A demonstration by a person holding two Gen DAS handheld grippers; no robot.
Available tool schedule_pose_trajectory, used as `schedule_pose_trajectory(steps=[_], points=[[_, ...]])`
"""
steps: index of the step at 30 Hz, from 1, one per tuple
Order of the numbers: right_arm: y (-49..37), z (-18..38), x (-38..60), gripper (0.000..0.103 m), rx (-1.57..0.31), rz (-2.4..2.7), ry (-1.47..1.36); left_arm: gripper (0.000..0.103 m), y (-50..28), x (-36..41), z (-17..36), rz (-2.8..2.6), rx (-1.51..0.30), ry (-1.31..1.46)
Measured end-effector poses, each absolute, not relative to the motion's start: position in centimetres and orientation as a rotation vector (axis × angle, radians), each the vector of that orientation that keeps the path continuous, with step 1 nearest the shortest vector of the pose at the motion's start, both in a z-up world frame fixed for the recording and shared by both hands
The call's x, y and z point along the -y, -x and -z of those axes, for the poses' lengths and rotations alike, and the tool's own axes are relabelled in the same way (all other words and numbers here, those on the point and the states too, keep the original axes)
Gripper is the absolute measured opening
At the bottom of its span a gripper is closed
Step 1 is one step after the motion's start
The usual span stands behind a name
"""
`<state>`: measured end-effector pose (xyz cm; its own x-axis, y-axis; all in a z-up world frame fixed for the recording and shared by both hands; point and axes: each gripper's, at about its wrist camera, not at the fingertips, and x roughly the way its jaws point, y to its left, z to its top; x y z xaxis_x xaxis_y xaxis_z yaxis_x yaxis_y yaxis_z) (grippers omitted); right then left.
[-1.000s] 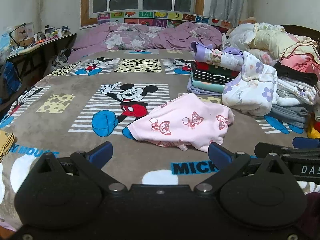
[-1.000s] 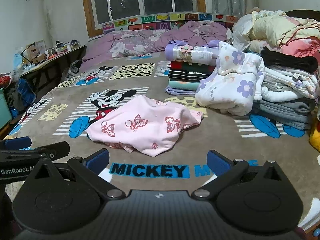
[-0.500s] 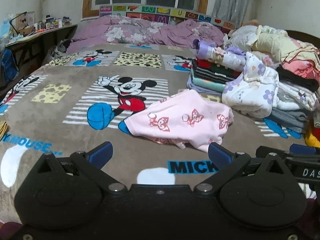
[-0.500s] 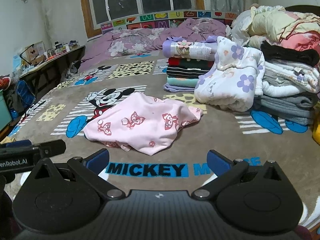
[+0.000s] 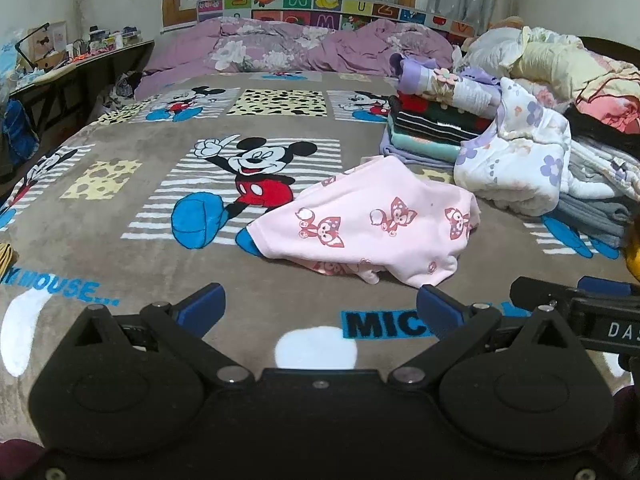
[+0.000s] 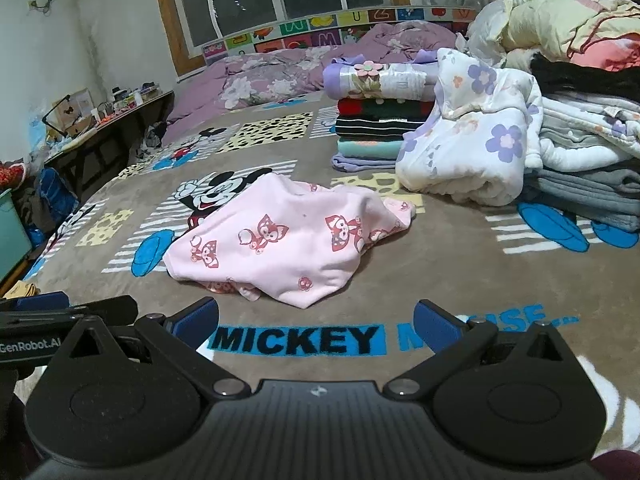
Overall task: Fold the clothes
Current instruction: 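Lower the left tool onto the pink garment and close it on the fabric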
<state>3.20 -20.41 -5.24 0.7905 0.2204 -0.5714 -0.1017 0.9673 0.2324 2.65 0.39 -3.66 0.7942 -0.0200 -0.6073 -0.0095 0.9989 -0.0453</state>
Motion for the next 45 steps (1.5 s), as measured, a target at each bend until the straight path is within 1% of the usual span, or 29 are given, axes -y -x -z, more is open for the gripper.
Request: schedule_pose_trajectory(steps=[11,16,19,21,25,30,36,39,41,44,45], points=[[-3.7,6.3,22.6,0.103,-0.535,-0.216,-0.313,0.103,-3.7,0.7,4.7,0.005,-0.686,0.022],[-4.6,9.3,24.2,0.103,-0.437,-0.290,-0.426,0.103,-4.7,1.2,5.1,-0.006,-0.692,0.001],[-5.4,11.6,25.2,0.103,-0.436,-0.316,-0.487,0.103,-5.3,1.4,5.2,0.012,-0.652,0.005],[-5.7,12.6,25.4,0.103,-0.430,-0.311,-0.470,0.103,-5.9,1.6,5.2,0.030,-0.628,0.005],[-6.6,14.0,26.2,0.103,-0.402,-0.314,-0.522,0.103,-8.6,3.1,5.1,0.098,-0.695,-0.060],[-8.0,14.9,27.2,0.103,-0.415,-0.324,-0.610,0.103,-12.3,5.9,4.4,0.125,-0.683,-0.160],[-9.1,15.1,29.3,0.103,-0.424,-0.315,-0.655,0.102,-17.3,7.9,2.7,0.182,-0.695,-0.142],[-9.6,15.6,30.5,0.103,-0.432,-0.301,-0.711,0.101,-20.0,8.5,2.1,0.193,-0.721,-0.133],[-9.9,15.9,31.2,0.103,-0.442,-0.294,-0.752,0.097,-22.2,8.7,1.9,0.196,-0.749,-0.126],[-10.1,16.1,31.3,0.103,-0.444,-0.298,-0.768,0.087,-25.5,8.8,1.6,0.197,-0.792,-0.119],[-10.2,16.2,31.3,0.103,-0.444,-0.304,-0.769,0.082,-26.6,8.9,1.5,0.197,-0.809,-0.119]])
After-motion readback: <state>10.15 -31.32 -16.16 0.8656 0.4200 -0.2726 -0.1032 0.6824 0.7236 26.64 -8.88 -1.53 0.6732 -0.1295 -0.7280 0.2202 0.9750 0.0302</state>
